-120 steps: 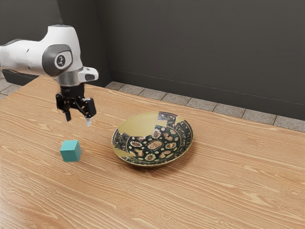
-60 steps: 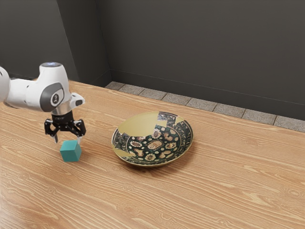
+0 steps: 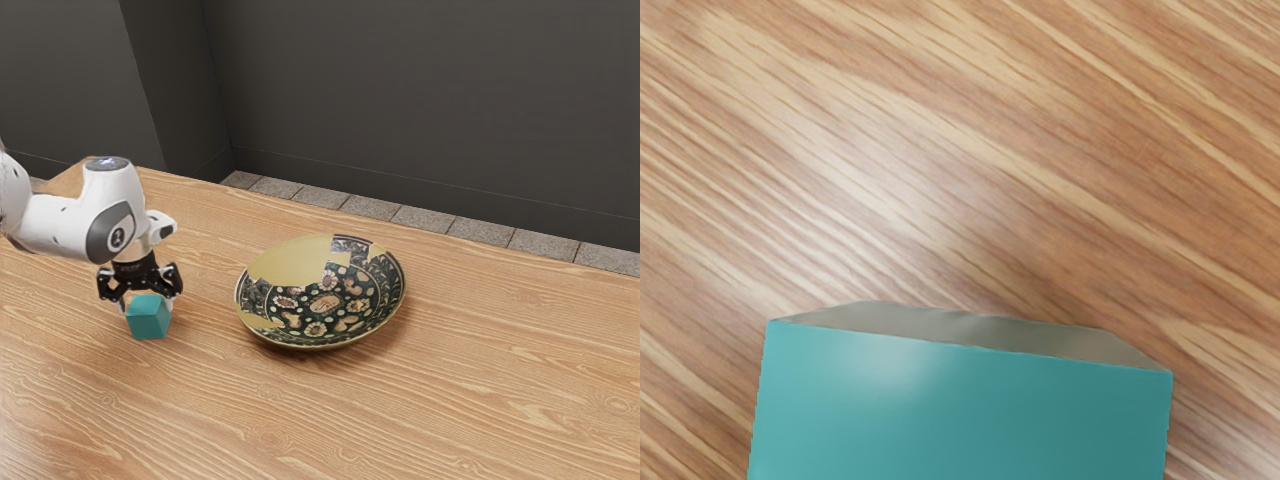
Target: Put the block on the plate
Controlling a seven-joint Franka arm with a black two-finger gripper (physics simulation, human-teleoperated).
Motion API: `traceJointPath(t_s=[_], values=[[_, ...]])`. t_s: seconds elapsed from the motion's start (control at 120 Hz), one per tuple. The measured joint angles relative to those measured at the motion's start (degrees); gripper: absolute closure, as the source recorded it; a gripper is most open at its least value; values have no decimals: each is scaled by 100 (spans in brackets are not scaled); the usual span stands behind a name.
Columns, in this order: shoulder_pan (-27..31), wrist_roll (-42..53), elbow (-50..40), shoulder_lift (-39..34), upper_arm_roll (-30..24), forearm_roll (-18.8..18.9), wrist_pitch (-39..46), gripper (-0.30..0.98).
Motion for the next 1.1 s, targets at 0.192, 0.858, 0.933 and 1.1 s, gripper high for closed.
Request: traceJointPath(t_s=[0.192,0.858,0.933,1.1], values=[[32,-160,-29,134,-10,0,112,2],[73,-465,-53,-109,-162,22,161,30],[-2,-487,-32,-274,-238,24,155,30],[-638,-527,185,-583,-290,26,155,29]])
